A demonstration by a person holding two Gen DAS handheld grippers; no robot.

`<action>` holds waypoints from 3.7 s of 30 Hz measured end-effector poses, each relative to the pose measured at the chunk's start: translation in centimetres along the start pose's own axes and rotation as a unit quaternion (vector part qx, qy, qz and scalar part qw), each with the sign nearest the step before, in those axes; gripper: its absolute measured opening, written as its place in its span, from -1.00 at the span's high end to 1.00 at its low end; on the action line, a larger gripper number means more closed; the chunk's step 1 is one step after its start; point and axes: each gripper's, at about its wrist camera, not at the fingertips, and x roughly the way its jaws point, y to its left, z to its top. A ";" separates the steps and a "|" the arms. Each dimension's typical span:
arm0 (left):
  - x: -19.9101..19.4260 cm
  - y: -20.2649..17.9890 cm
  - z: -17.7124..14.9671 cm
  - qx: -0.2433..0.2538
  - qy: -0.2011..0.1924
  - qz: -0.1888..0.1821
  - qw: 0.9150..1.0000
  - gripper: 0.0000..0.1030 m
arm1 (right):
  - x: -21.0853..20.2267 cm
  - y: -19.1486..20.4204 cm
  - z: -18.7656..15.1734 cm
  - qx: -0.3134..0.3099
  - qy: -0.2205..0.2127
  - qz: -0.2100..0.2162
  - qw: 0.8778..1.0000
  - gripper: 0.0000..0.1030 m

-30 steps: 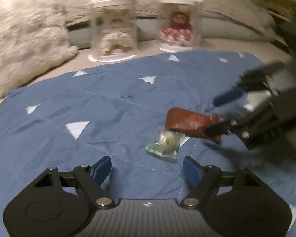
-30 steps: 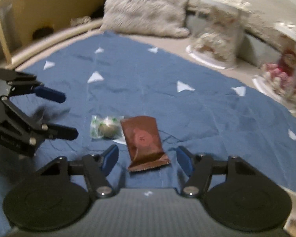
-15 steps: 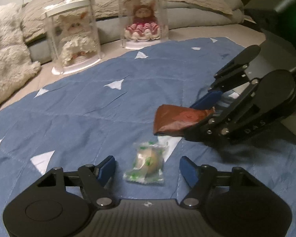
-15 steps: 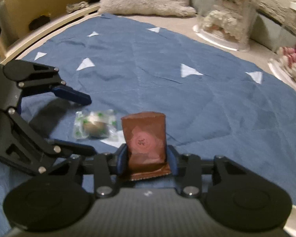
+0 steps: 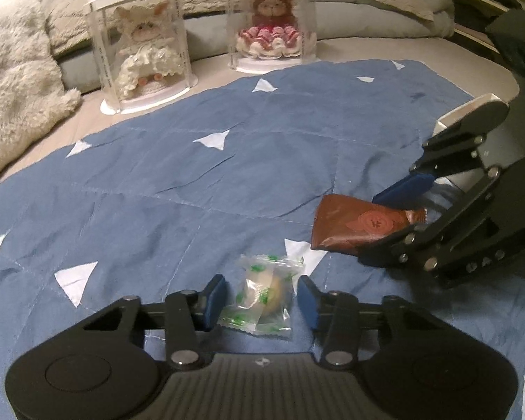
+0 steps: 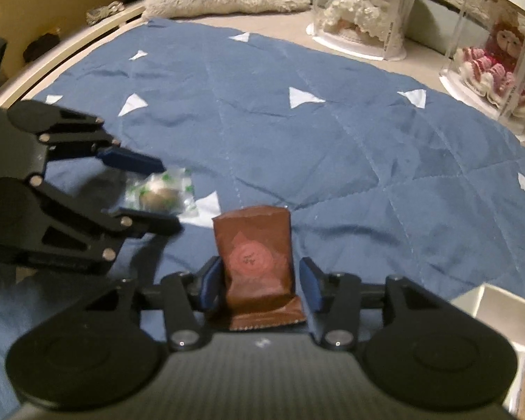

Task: Organize snacks
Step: 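Grasp the brown pastry packet with the right gripper while the left grasps the green-wrapped sweet, then carry the brown packet with the right tool while the left carries the green sweet to the box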

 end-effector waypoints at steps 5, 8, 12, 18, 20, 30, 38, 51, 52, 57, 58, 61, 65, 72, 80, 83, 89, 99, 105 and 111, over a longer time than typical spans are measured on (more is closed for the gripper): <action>-0.2 0.0 -0.3 -0.026 0.008 -0.001 1.000 0.33 | 1.2 0.4 0.3 -0.002 -0.001 -0.004 1.000 -0.12; -0.7 -0.3 -0.4 -0.042 0.009 0.010 0.999 0.34 | 1.1 0.6 0.3 -0.006 -0.008 -0.008 1.000 0.07; -2.3 -0.3 -0.5 -0.075 0.007 0.023 0.997 0.34 | 0.4 1.1 0.0 -0.002 -0.013 -0.016 1.000 0.08; -6.3 -0.6 -0.5 -0.129 -0.012 0.038 0.991 0.34 | -2.9 1.6 -0.7 0.022 -0.041 -0.016 0.999 0.08; -7.6 -1.0 -0.4 -0.135 -0.017 0.042 0.990 0.34 | -4.3 1.7 -1.0 0.028 -0.051 -0.018 0.998 0.08; -14.1 -4.3 -0.4 -0.155 -0.034 0.064 0.985 0.34 | -11.3 2.8 -3.0 0.070 -0.099 -0.018 0.992 0.08; -17.9 -7.0 -0.8 -0.171 -0.044 0.072 0.982 0.34 | -16.4 3.3 -5.2 0.098 -0.130 -0.030 0.986 0.08; -21.2 -13.9 -0.6 -0.144 -0.054 0.078 0.985 0.33 | -22.3 4.1 -10.2 0.118 -0.155 -0.067 0.979 0.08; -21.3 -14.4 -0.6 -0.142 -0.054 0.078 0.985 0.33 | -22.6 3.9 -10.6 0.122 -0.156 -0.069 0.978 0.08; -21.4 -17.0 -0.4 -0.137 -0.056 0.076 0.986 0.33 | -24.6 2.9 -13.2 0.130 -0.162 -0.082 0.975 0.08; -21.3 -17.4 -0.4 -0.135 -0.057 0.074 0.986 0.33 | -25.0 2.5 -13.6 0.134 -0.164 -0.082 0.974 0.08; -20.9 -18.7 -0.5 -0.133 -0.057 0.064 0.987 0.33 | -25.9 1.6 -14.7 0.146 -0.170 -0.091 0.970 0.08; -20.2 -19.6 -0.2 -0.140 -0.060 0.055 0.987 0.33 | -26.9 0.4 -16.5 0.157 -0.172 -0.102 0.967 0.08; -18.8 -23.0 1.5 -0.125 -0.070 0.028 0.989 0.33 | -28.4 -2.7 -19.6 0.195 -0.172 -0.128 0.957 0.08; -16.0 -25.7 3.6 -0.126 -0.065 -0.010 0.990 0.33 | -29.3 -6.2 -21.7 0.241 -0.174 -0.146 0.944 0.07; -14.9 -25.6 4.3 -0.148 -0.062 -0.031 0.987 0.33 | -29.2 -7.4 -22.3 0.257 -0.172 -0.153 0.939 0.07; -12.4 -24.2 6.0 -0.192 -0.067 -0.042 0.978 0.33 | -29.0 -9.3 -22.9 0.285 -0.166 -0.165 0.929 0.07; -6.5 -24.1 8.8 -0.195 -0.041 -0.026 0.980 0.33 | -27.5 -11.8 -23.7 0.329 -0.149 -0.151 0.920 0.07; -4.4 -23.9 9.8 -0.205 -0.050 -0.024 0.977 0.31 | -24.9 -11.9 -23.2 0.315 -0.106 -0.139 0.933 0.07; -3.6 -24.1 9.8 -0.204 -0.051 -0.023 0.977 -0.34 | -23.1 -12.2 -22.5 0.284 -0.072 -0.120 0.949 0.07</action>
